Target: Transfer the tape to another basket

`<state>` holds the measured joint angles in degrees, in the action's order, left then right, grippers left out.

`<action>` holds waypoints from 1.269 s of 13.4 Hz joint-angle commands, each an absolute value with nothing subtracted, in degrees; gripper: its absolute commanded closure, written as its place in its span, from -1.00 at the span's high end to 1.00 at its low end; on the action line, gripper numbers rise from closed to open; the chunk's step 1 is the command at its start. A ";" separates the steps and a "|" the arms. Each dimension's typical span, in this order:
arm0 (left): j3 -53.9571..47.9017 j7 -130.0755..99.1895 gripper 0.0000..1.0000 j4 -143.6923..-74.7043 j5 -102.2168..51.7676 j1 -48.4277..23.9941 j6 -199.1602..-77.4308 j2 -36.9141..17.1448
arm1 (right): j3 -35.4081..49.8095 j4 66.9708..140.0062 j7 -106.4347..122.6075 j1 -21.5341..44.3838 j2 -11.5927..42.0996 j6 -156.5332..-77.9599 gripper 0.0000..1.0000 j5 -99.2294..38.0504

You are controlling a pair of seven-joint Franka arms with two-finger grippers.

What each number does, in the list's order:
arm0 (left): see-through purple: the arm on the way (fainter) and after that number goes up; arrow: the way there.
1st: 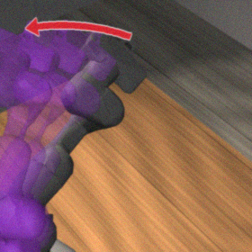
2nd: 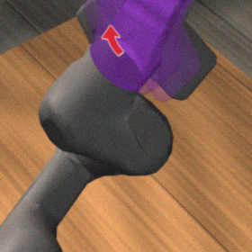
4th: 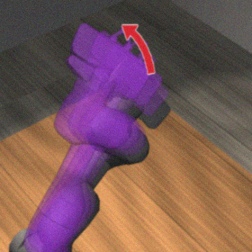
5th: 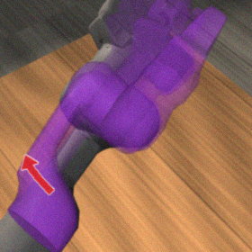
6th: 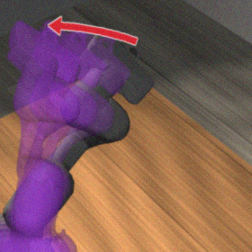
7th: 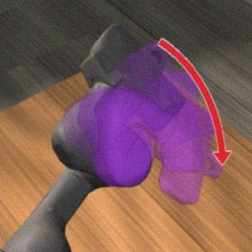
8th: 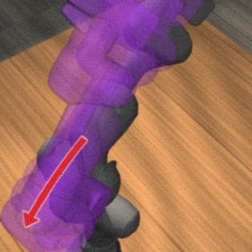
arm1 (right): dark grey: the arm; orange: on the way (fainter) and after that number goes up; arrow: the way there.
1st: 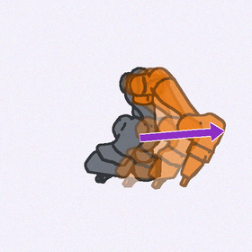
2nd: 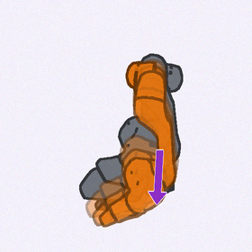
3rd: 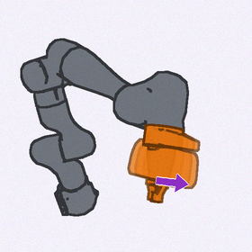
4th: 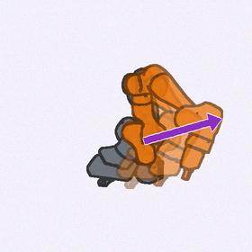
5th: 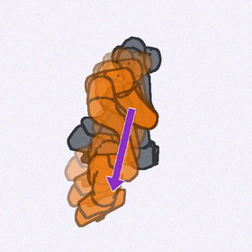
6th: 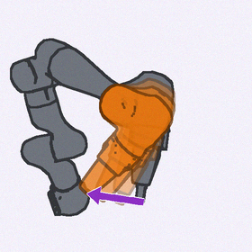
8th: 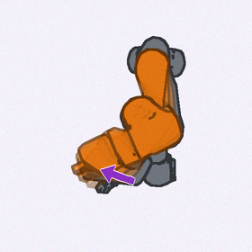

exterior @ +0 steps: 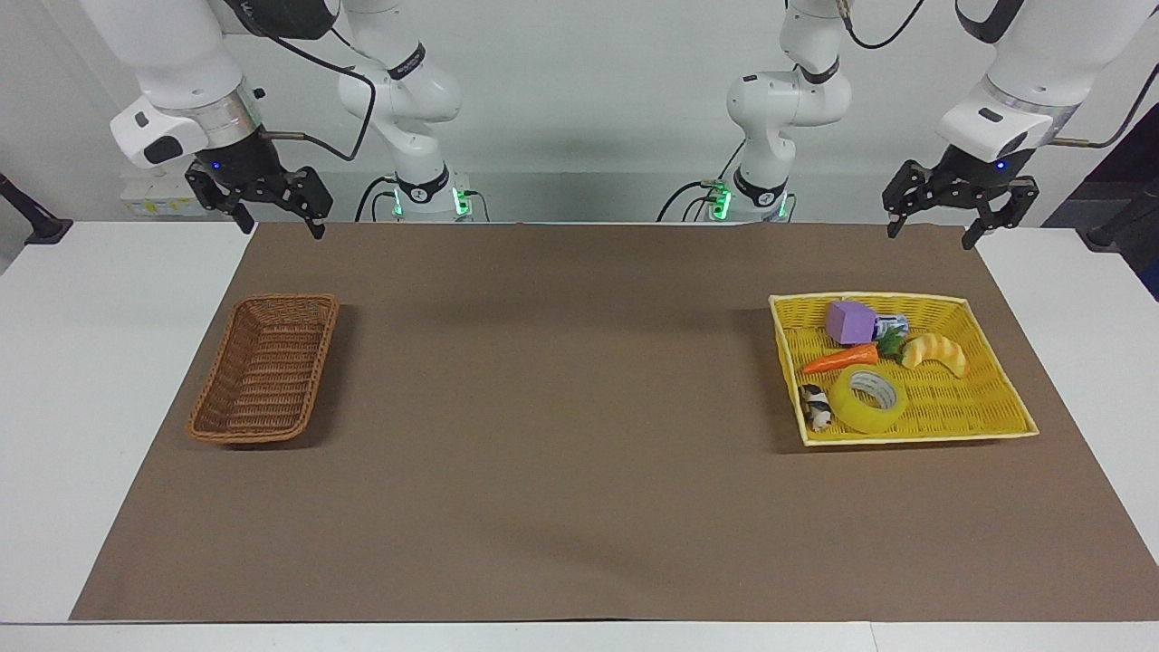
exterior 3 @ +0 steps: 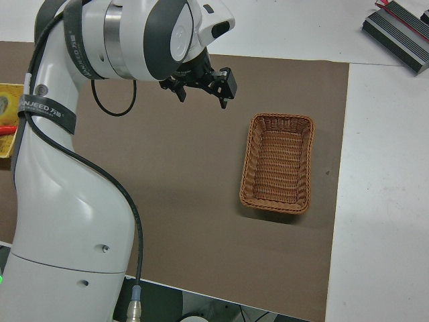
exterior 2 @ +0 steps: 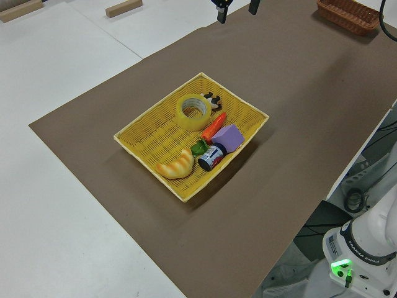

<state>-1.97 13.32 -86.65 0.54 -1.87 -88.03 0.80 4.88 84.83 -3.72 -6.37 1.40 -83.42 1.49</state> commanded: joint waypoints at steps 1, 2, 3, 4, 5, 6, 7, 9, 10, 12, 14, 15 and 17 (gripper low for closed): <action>-1.85 13.53 1.00 -87.71 0.97 -1.85 -88.59 1.84 | 5.27 85.25 -2.54 -6.86 1.14 -83.94 1.00 1.32; -1.76 13.54 1.00 -87.71 0.97 -1.93 -88.59 1.85 | 5.27 85.25 -2.29 -6.94 1.14 -83.94 1.00 1.32; -1.76 13.54 1.00 -87.71 0.97 -1.93 -88.59 1.85 | 5.27 85.17 -2.29 -6.94 1.23 -84.02 1.00 1.32; -1.76 13.54 1.00 -87.80 0.97 -1.93 -88.59 1.85 | 5.27 85.17 -2.20 -6.94 1.23 -84.02 1.00 1.32; -1.76 13.19 1.00 -87.80 0.97 -1.85 -88.59 1.93 | 5.27 85.25 -2.20 -6.94 1.14 -84.02 1.00 1.32; -1.76 13.01 1.00 -87.89 0.97 -1.85 -88.51 1.93 | 5.27 85.25 -2.28 -6.94 1.14 -84.02 1.00 1.32; -1.76 12.92 1.00 -87.89 0.97 -1.85 -88.51 1.93 | 5.36 85.25 -2.29 -6.86 1.14 -83.94 1.00 1.32; -1.76 12.83 1.00 -87.89 1.05 -1.85 -88.33 1.93 | 5.36 85.52 -2.11 -6.86 1.05 -83.94 1.00 1.41; -1.76 12.75 1.00 -87.89 1.05 -1.85 -88.16 1.93 | 5.36 85.43 -2.11 -6.86 1.14 -83.94 1.00 1.41; -1.76 12.74 1.00 -87.89 1.05 -1.85 -87.45 2.02 | 5.45 85.25 -2.02 -6.94 1.23 -83.94 1.00 1.23; -1.84 12.74 1.00 -87.89 1.05 -1.85 -87.45 2.02 | 5.45 85.17 -2.11 -6.94 1.23 -83.85 1.00 1.23; -1.76 12.74 1.00 -87.80 1.05 -1.85 -87.45 2.02 | 5.45 85.08 -2.11 -6.94 1.23 -83.85 1.00 1.23; -1.85 12.75 1.00 -87.80 1.05 -1.93 -87.54 2.02 | 5.45 85.17 -2.11 -6.94 1.23 -83.85 1.00 1.23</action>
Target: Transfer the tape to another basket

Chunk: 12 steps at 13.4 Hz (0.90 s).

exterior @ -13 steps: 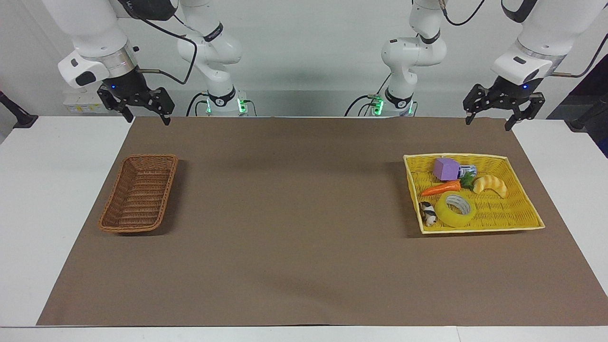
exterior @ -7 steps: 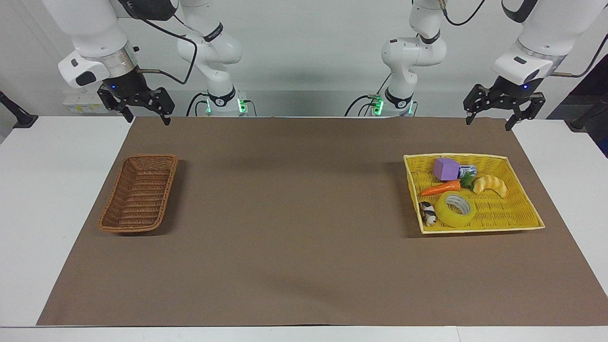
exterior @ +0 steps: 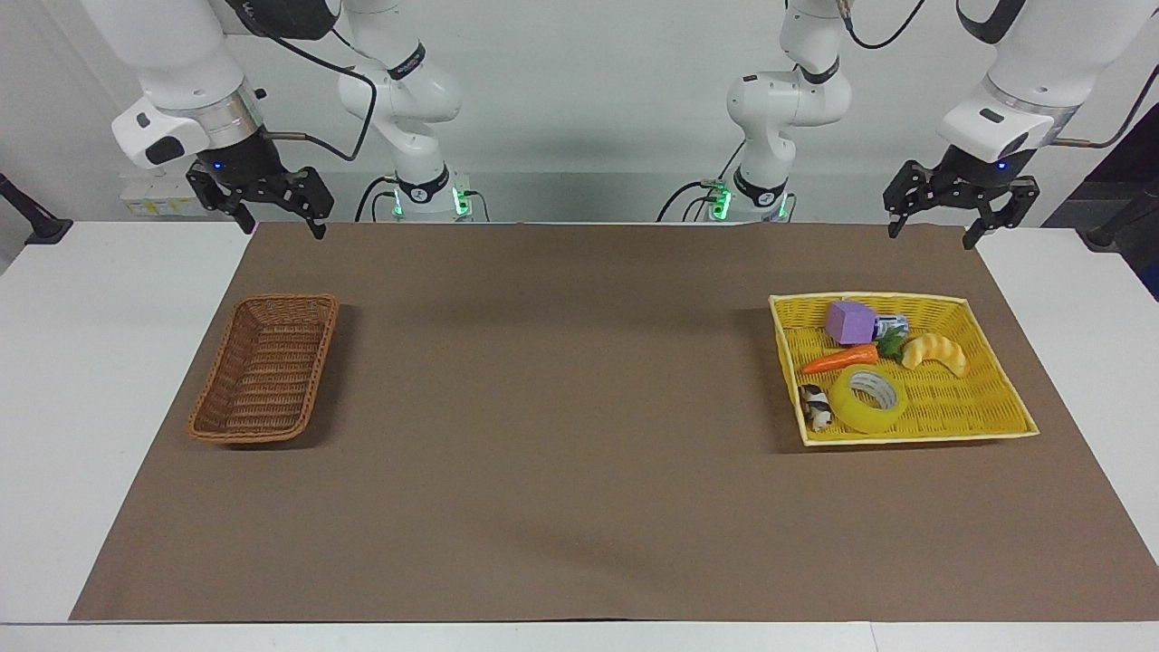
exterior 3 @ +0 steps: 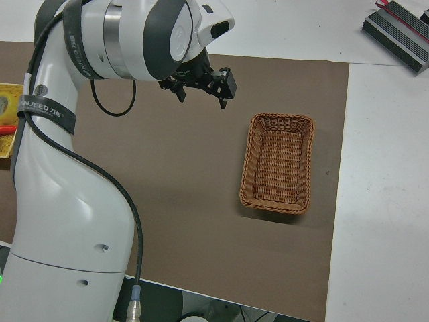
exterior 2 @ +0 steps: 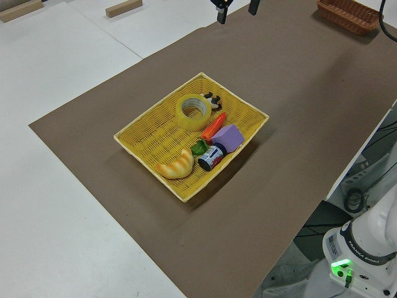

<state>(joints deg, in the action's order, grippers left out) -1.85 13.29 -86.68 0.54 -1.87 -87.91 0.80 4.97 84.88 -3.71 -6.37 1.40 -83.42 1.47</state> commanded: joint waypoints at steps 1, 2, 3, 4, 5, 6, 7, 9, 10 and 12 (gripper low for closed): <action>-1.85 12.74 1.00 -87.80 1.05 -2.02 -87.71 1.93 | 5.45 85.17 -2.20 -6.94 1.23 -83.85 1.00 1.23; -1.85 12.74 1.00 -87.89 1.05 -2.11 -87.54 1.93 | 5.45 85.17 -2.20 -6.94 1.23 -83.85 1.00 1.23; -1.85 12.74 1.00 -87.89 1.05 -2.20 -87.45 2.02 | 5.28 85.17 -2.63 -6.94 1.23 -83.85 1.00 1.32; -1.85 12.83 1.00 -87.89 1.05 -2.20 -87.54 2.02 | 5.27 85.25 -2.55 -7.64 1.14 -83.67 1.00 1.23; -1.85 12.75 1.00 -87.89 1.05 -2.20 -87.54 2.02 | 5.10 85.34 -2.55 -7.65 1.14 -83.24 1.00 1.14; -1.85 12.83 1.00 -87.98 1.05 -2.02 -87.89 2.02 | 5.10 85.34 -2.55 -7.65 1.06 -83.15 1.00 1.23; -1.85 12.92 1.00 -87.98 1.05 -1.93 -88.41 2.02 | 5.10 85.34 -2.55 -7.56 1.05 -83.23 1.00 1.23; -1.85 13.71 1.00 -88.68 0.97 -1.85 -88.77 2.20 | 5.18 85.34 -2.46 -7.38 1.05 -83.23 1.00 1.23; -1.76 13.62 1.00 -89.29 0.88 -1.85 -90.07 2.55 | 5.19 85.34 -2.46 -6.95 1.14 -83.41 1.00 1.23; -1.76 13.71 1.00 -90.70 -0.34 -1.15 -93.33 2.55 | 5.45 85.34 -2.37 -6.94 1.14 -83.41 1.00 1.23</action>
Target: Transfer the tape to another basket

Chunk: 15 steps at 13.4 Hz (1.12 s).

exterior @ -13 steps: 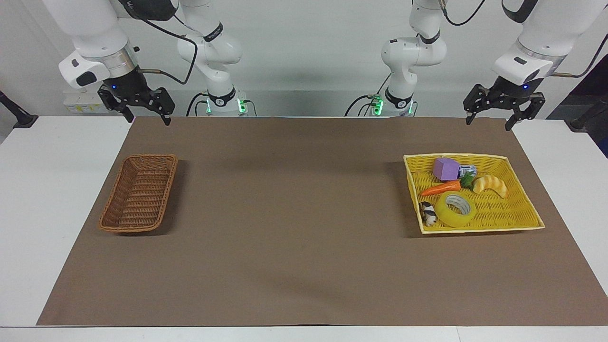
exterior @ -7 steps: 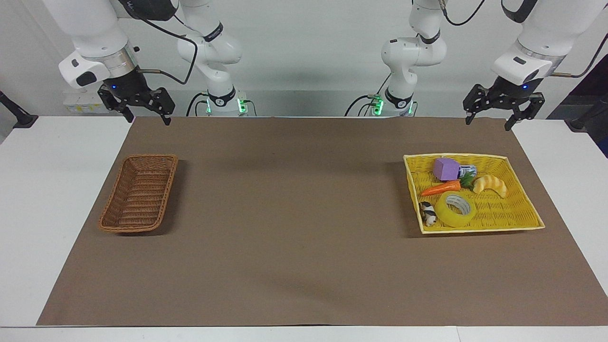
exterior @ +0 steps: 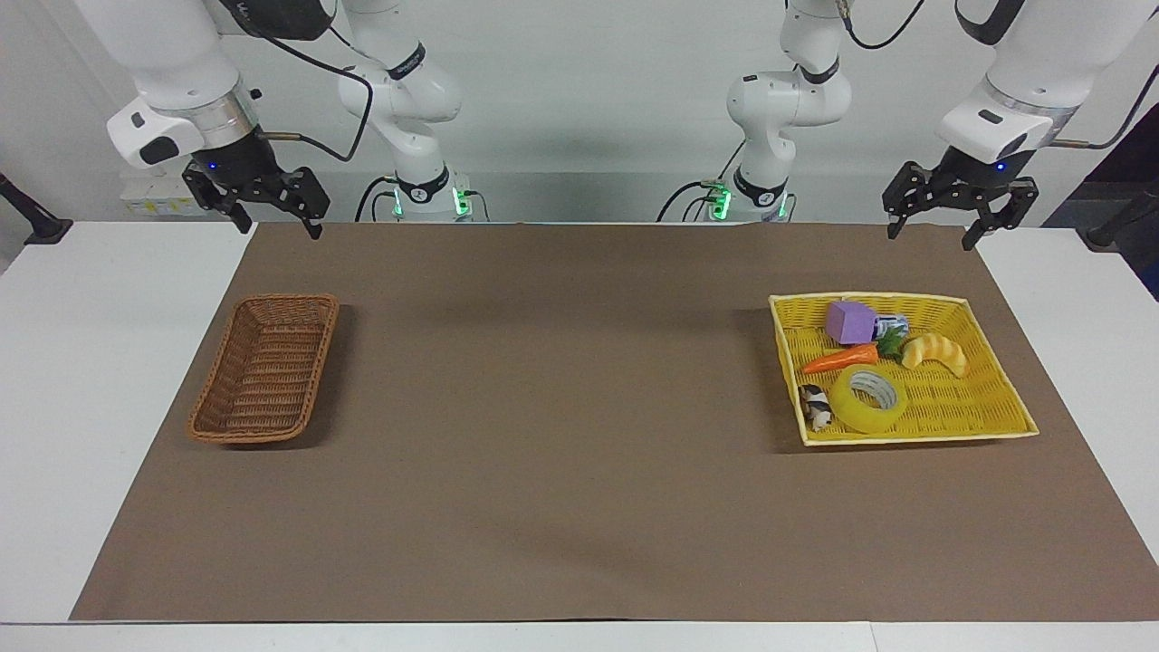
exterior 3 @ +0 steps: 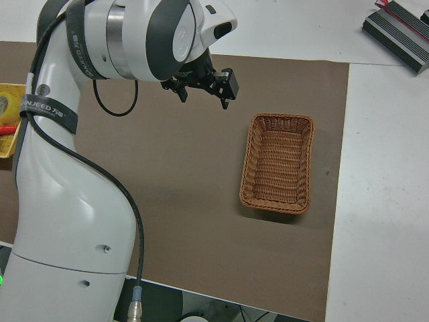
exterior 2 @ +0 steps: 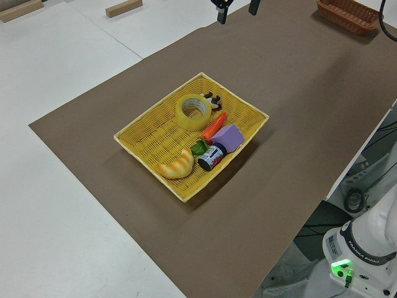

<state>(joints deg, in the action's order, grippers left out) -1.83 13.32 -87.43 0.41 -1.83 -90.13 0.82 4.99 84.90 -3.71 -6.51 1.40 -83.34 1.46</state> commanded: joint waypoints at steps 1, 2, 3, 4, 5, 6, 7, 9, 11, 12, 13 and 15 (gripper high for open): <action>-1.67 13.71 1.00 -91.14 -1.13 -0.71 -94.30 2.37 | 5.45 85.25 -2.37 -7.03 1.23 -83.76 1.00 1.14; -1.67 14.49 1.00 -92.53 -1.66 0.17 -95.79 2.29 | 5.45 85.25 -2.46 -6.94 1.23 -83.76 1.00 1.23; -1.67 16.68 1.00 -94.11 -1.84 0.52 -97.37 2.29 | 5.36 85.25 -2.72 -7.03 1.14 -83.85 1.00 1.14; -1.67 18.44 1.00 -95.78 -1.93 1.40 -98.86 2.20 | 5.45 85.51 -2.46 -7.55 1.06 -83.67 1.00 1.14; -1.76 19.33 1.00 -97.45 -1.93 1.84 -100.79 2.11 | 5.36 86.13 -2.37 -7.65 0.71 -83.76 1.00 1.06; -1.76 19.94 1.00 -99.56 -1.93 2.19 -103.16 2.02 | 5.36 87.18 -2.29 -7.56 0.09 -83.85 1.00 1.14; -1.76 20.47 1.00 -101.49 -1.93 2.20 -105.88 2.02 | 5.36 87.62 -2.20 -7.56 -0.17 -83.93 1.00 1.14; -1.76 20.57 1.00 -103.88 -1.93 2.20 -109.67 1.32 | 5.36 87.89 -1.93 -7.65 -0.35 -83.94 1.00 1.14; -1.76 20.74 1.00 -104.76 -1.93 2.20 -112.49 -0.60 | 5.36 89.20 -1.93 -7.65 -1.14 -84.46 1.00 1.14; -1.76 20.74 1.00 -104.94 -1.93 2.20 -114.07 -1.92 | 5.36 90.08 -1.93 -7.56 -1.66 -84.98 1.00 1.14; -1.67 20.74 1.00 -105.12 -1.93 2.28 -115.82 -3.24 | 5.36 90.26 -1.93 -7.56 -1.76 -85.08 1.00 1.14; -1.76 20.74 1.00 -105.64 -1.93 2.81 -118.90 -5.26 | 5.36 90.26 -1.93 -7.56 -1.76 -85.08 1.00 1.14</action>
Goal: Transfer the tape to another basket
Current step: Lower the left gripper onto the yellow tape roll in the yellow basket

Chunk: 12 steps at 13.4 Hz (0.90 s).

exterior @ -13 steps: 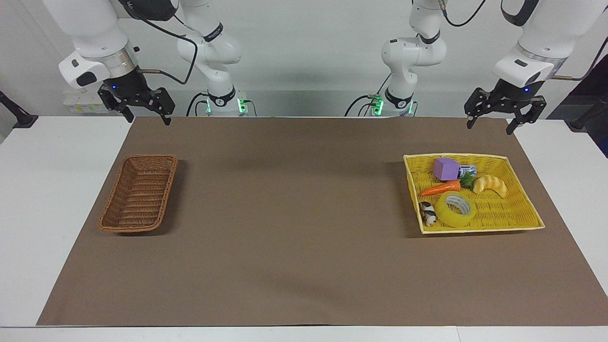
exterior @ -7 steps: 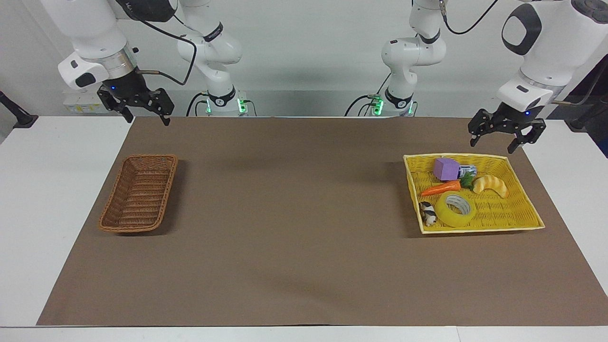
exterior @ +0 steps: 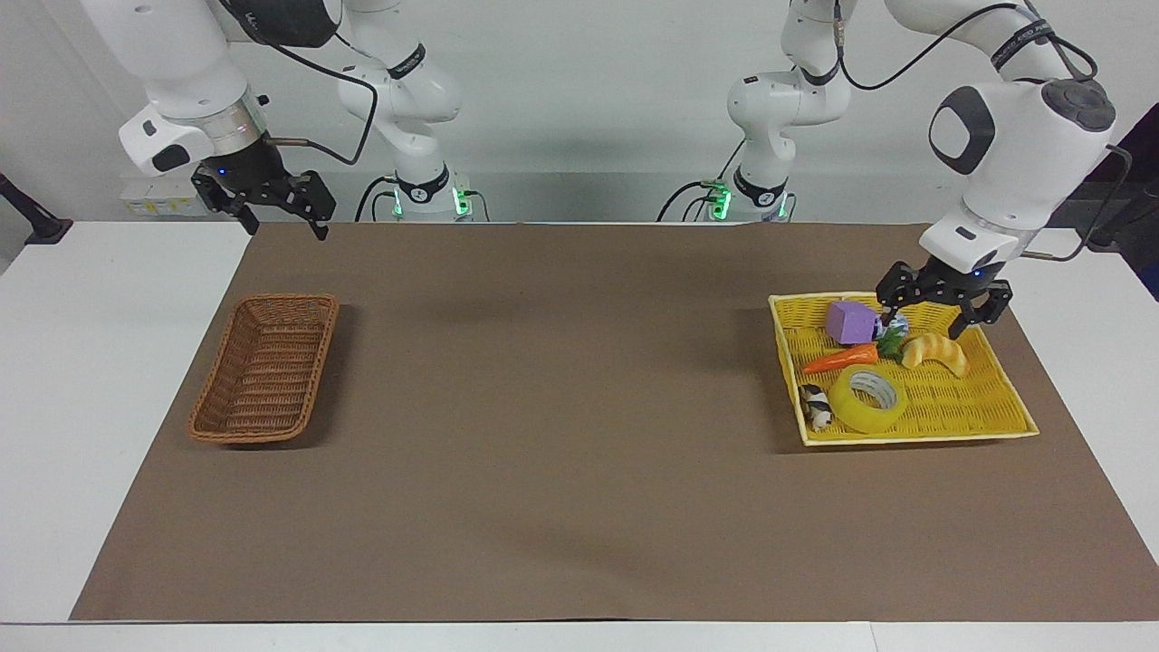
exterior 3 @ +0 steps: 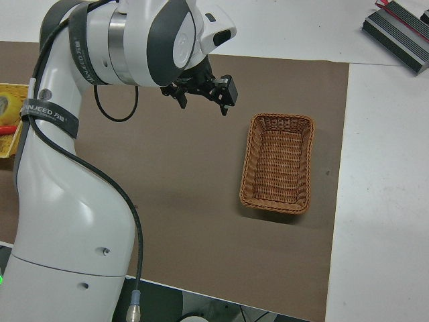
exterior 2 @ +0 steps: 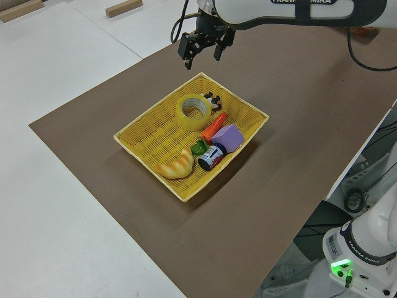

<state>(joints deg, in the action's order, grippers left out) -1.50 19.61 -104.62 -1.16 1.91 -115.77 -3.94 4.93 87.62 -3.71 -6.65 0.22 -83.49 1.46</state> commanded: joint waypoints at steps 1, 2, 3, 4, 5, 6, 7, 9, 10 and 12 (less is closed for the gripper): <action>-1.76 20.83 1.00 -105.99 -1.93 2.81 -120.13 -6.84 | 5.36 90.35 -2.11 -7.56 -1.84 -85.17 1.00 1.14; -1.76 20.83 1.00 -106.69 -1.93 2.90 -121.89 -8.16 | 5.36 90.53 -2.37 -7.56 -1.85 -85.17 1.00 1.06; -1.67 20.83 1.00 -107.31 -1.93 3.16 -124.43 -9.22 | 5.36 91.05 -2.46 -7.65 -2.19 -85.17 1.00 1.05; -1.76 20.74 1.00 -107.92 -1.93 3.86 -126.45 -10.27 | 5.36 92.36 -2.46 -7.65 -3.07 -85.34 1.00 1.05; -1.76 20.74 1.00 -108.19 -1.93 4.48 -127.43 -10.98 | 5.36 93.94 -2.46 -7.65 -3.95 -86.47 1.00 1.05; -1.76 20.83 1.00 -108.98 -1.93 5.18 -128.14 -11.51 | 5.36 95.70 -2.46 -7.65 -5.00 -87.70 1.00 0.88; -1.76 20.92 1.00 -110.29 -1.93 5.53 -129.88 -11.69 | 5.36 96.93 -2.55 -7.65 -5.27 -88.15 1.00 0.53; -1.76 21.01 1.00 -112.23 -1.93 5.80 -134.10 -12.91 | 5.36 99.04 -2.03 -7.30 -5.36 -89.20 1.00 0.26; -1.76 21.01 1.00 -112.41 -1.93 6.06 -135.60 -14.05 | 5.36 100.53 -1.93 -7.12 -5.71 -90.25 1.00 -0.43; -1.76 20.92 1.00 -112.50 -1.93 7.29 -137.02 -14.94 | 5.45 104.66 -1.76 -6.68 -5.97 -93.41 1.00 -1.84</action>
<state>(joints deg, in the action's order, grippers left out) -1.42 19.98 -111.49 -1.16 5.90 -134.46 -14.39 5.12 98.67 -3.71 -6.37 -3.66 -89.47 0.10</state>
